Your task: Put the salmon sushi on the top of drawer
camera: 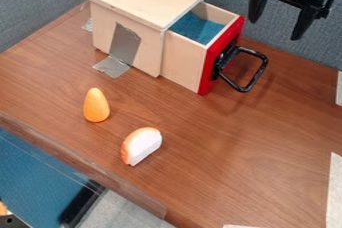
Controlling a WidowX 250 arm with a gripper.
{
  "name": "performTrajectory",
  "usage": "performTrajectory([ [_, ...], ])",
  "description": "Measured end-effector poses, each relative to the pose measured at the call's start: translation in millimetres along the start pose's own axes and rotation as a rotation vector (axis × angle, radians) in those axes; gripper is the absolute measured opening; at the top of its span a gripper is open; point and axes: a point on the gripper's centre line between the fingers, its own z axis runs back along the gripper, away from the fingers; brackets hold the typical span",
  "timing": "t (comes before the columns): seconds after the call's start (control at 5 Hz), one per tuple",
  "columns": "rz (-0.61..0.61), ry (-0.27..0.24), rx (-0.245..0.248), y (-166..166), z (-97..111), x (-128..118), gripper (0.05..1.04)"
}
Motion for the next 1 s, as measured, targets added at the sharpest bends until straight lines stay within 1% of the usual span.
performTrajectory([
  [0.2,-0.005,0.046,0.005,-0.4,-19.5,-7.6,1.001],
  [0.4,-0.025,0.097,0.001,6.6,-39.0,-49.4,1.001],
  [0.6,-0.002,0.077,0.023,28.8,-29.2,-82.5,1.001],
  [0.8,-0.011,0.096,0.042,48.7,-33.7,-127.8,1.001],
  [1.0,-0.047,0.098,0.071,63.6,-40.9,-161.5,1.001],
])
